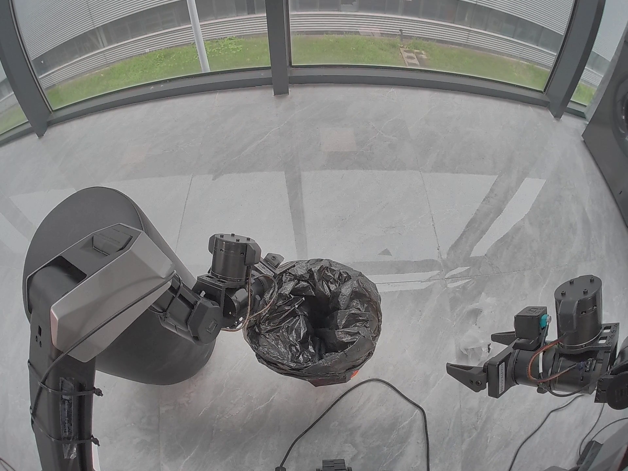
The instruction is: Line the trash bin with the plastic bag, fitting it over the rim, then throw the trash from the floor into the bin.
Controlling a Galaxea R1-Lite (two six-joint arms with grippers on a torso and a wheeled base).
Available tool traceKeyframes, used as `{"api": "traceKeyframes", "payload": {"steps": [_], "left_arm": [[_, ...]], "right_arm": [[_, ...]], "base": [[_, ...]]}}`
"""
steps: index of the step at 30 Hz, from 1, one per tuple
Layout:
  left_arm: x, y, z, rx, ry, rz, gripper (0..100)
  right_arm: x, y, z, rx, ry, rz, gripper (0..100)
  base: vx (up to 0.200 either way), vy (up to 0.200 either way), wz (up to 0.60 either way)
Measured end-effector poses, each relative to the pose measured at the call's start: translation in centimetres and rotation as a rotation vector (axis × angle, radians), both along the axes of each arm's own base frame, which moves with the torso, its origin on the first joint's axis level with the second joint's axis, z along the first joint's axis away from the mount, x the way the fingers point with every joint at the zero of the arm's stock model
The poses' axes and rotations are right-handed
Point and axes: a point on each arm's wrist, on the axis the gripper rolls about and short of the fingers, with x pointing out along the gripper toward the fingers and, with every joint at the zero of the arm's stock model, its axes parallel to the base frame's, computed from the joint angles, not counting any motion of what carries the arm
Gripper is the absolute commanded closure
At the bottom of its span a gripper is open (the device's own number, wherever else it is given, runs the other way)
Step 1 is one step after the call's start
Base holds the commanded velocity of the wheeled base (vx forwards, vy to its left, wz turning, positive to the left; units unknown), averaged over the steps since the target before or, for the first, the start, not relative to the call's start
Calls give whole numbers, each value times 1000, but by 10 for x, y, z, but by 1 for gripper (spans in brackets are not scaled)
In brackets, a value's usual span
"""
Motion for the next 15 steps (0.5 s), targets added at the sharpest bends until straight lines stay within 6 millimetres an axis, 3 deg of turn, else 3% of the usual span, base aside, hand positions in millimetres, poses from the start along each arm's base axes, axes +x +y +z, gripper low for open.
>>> {"api": "traceKeyframes", "payload": {"steps": [15], "left_arm": [[-4,2,-7,-40,37,29,0]], "right_arm": [[1,-1,0,-2,2,-9,0]], "base": [[0,0,0]]}}
